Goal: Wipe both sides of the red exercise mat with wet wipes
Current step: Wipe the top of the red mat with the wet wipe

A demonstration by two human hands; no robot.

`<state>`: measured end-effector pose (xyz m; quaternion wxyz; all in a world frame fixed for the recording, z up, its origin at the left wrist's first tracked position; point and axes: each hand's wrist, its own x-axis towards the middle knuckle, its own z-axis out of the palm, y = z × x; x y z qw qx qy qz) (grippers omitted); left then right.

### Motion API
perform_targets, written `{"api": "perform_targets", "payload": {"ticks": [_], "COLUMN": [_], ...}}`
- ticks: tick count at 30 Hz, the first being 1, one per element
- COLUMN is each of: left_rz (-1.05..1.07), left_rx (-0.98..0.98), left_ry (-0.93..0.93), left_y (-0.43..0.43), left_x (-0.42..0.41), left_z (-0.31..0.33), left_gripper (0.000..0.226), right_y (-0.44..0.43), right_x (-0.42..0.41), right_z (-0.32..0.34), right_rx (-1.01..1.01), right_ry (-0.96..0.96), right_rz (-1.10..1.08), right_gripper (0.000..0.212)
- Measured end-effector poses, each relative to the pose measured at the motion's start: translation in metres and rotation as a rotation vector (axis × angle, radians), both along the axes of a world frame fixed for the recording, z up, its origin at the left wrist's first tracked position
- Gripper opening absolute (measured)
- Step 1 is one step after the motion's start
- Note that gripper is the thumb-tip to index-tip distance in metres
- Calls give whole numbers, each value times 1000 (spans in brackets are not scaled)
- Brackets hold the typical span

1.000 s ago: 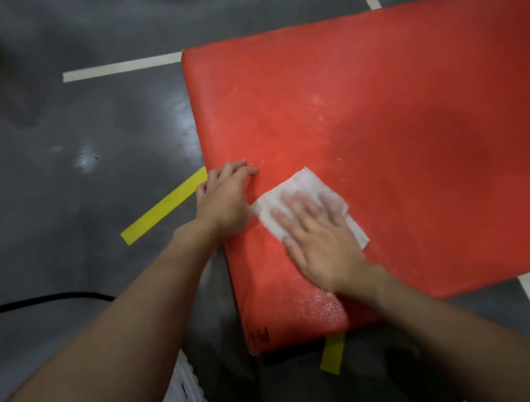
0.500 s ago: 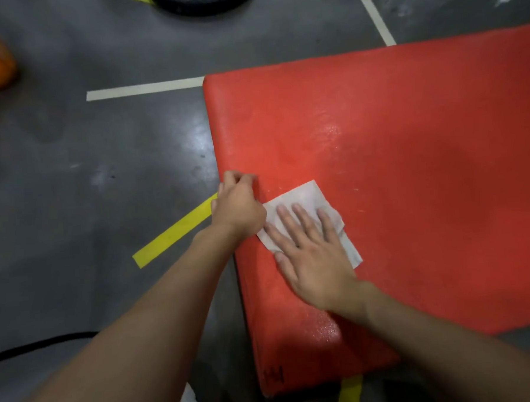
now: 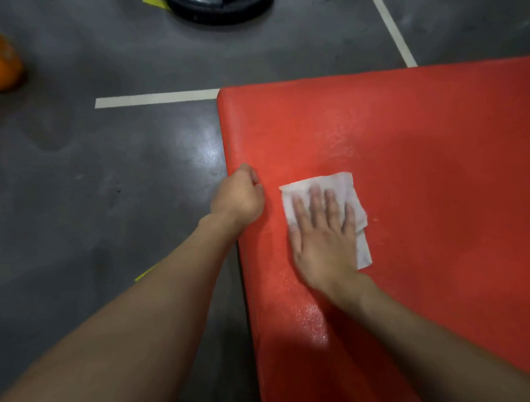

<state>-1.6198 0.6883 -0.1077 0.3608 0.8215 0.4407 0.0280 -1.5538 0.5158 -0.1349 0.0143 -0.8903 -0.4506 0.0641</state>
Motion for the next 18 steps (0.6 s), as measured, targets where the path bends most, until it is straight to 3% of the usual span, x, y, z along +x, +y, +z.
{"api": "perform_targets", "payload": {"ticks": [4,8,12,13,16,18], "left_rz": [-4,11,43,55,72,87], "left_rx": [-13,-88,-140,-150,-191,-228], "left_ry": [-9,-9,1,10,51,69], "left_y": [7,14,16,16,20,20], "left_x": [5,8,10,11,15,18], "left_z": [-5,-5,-5,-5,-4,-2], "left_gripper": [4,14,13,16,22,35], "right_y": [2,23,18,23,45,50], "right_x": [17,25,34,51,62,40], "right_z": [-3,-3,-4,-3,-4,-7], "right_rx": [-14,10,-21,-22,-16,6], "right_ry": [-35,-7,-17,-18,4,-20], "right_rz": [360,24,349,342,42,102], "right_gripper": [55,58,56,56,58,59]}}
